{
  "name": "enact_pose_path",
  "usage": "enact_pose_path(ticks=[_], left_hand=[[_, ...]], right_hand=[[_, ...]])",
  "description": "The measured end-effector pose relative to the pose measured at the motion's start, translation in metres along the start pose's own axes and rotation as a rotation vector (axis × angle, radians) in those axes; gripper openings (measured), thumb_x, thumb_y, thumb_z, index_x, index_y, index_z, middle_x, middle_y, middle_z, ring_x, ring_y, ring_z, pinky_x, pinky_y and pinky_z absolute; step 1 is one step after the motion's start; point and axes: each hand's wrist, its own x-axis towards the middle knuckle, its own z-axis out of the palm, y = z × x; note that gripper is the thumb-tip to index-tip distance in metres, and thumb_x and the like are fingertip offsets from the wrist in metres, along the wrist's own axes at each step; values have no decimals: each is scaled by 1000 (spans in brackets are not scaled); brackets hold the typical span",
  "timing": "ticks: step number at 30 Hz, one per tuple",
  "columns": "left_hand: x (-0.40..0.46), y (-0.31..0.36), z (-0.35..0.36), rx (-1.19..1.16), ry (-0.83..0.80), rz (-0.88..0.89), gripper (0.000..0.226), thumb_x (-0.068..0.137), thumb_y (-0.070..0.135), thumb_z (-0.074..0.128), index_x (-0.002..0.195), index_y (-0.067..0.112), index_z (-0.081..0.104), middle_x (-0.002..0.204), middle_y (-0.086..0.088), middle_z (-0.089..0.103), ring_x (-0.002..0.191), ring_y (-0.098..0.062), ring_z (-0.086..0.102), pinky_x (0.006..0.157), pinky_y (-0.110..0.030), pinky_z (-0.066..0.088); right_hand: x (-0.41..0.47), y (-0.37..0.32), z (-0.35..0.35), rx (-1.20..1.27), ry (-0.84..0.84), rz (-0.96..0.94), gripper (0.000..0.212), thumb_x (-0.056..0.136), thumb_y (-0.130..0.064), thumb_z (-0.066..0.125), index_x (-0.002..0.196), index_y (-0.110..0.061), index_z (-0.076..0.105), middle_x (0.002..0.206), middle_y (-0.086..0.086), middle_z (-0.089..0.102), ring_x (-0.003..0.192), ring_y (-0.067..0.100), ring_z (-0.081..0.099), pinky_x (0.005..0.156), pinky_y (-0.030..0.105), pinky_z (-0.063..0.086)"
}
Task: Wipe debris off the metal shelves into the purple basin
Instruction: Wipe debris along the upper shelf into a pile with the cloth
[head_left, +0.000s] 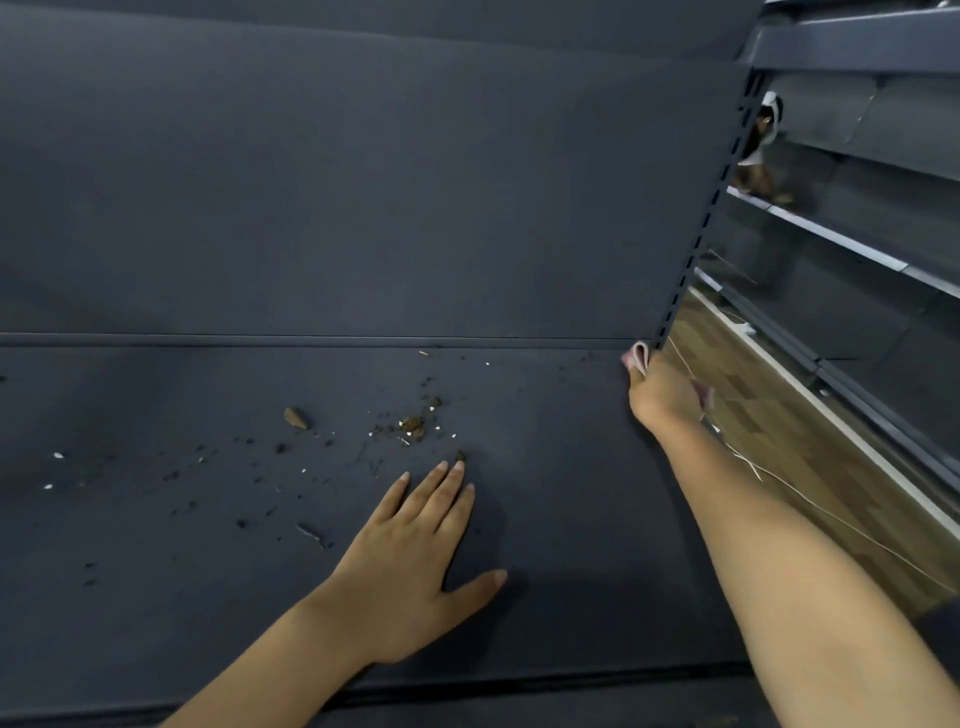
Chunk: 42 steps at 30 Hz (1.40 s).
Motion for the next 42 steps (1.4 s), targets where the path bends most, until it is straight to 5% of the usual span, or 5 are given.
enact_pose_path(ticks=[9, 15, 32, 38, 42], left_hand=[[4, -3, 8, 10, -24, 9, 81, 93, 66, 14, 125, 11, 64, 136, -6, 56, 128, -19, 50, 109, -36, 37], [0, 2, -4, -42, -62, 18, 90, 83, 74, -1, 152, 16, -9, 154, 6, -23, 142, -12, -27, 115, -34, -18], [1, 2, -3, -58, -116, 14, 89, 85, 72, 8, 152, 15, -8, 158, -1, -23, 142, -12, -27, 115, -36, -19], [0, 3, -3, -28, 25, 51, 89, 85, 67, 11, 153, 9, 7, 161, -5, 3, 147, -20, -6, 119, -38, -7], [-7, 4, -2, 3, 84, 113, 75, 90, 54, 19, 130, 3, 56, 134, -15, 56, 129, -27, 48, 109, -42, 34]], right_hand=[[-4, -60, 39, -7, -148, -220, 39, 101, -43, 30, 121, -22, 56, 118, 6, 63, 116, 28, 52, 101, 33, 26], [-34, -125, 64, 82, -325, -392, 34, 101, -40, 33, 125, -28, 54, 122, 5, 61, 119, 28, 48, 99, 30, 26], [-68, -151, 78, 151, -599, -779, 30, 101, -34, 34, 113, -32, 62, 118, -17, 61, 115, 11, 48, 103, 30, 25], [-108, -119, 72, 187, -710, -820, 44, 87, -61, 31, 113, -38, 59, 115, -17, 64, 113, 8, 53, 105, 40, 36], [-120, -119, 67, 318, -653, -764, 33, 94, -47, 39, 111, -31, 62, 117, -13, 64, 114, 8, 53, 105, 37, 38]])
